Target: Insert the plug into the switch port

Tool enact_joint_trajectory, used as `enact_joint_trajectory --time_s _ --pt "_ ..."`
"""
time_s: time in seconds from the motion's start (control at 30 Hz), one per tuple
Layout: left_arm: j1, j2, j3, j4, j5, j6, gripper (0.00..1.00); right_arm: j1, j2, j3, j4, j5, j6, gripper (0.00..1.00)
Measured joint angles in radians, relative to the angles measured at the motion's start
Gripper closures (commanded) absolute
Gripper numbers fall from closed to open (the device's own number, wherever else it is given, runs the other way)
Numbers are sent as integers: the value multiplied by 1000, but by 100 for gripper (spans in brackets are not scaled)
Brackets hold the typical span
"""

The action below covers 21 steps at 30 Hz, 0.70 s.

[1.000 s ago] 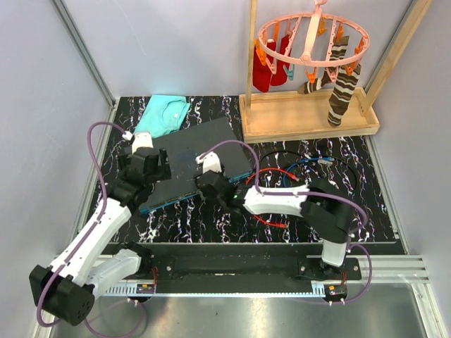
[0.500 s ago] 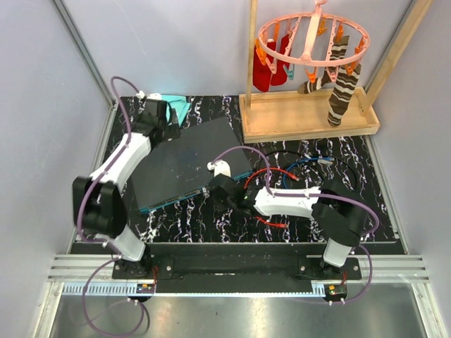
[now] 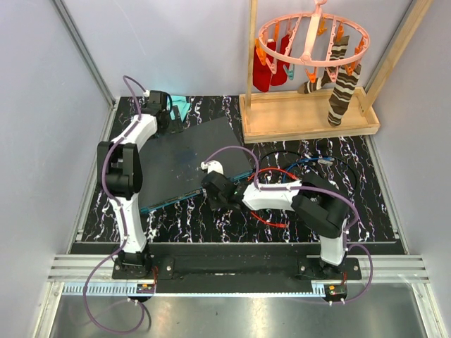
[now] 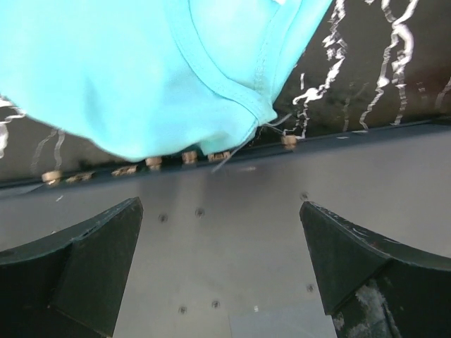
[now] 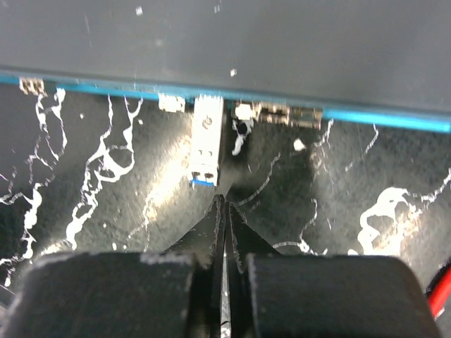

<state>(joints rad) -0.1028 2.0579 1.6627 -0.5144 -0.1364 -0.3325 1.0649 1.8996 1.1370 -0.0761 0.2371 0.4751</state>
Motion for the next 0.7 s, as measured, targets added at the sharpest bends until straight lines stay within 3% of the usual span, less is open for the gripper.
enact_joint_trajectory --time_s 0.7 --pt "10 66 57 -52 65 12 1 -35 72 80 -7 -74 -3 100"
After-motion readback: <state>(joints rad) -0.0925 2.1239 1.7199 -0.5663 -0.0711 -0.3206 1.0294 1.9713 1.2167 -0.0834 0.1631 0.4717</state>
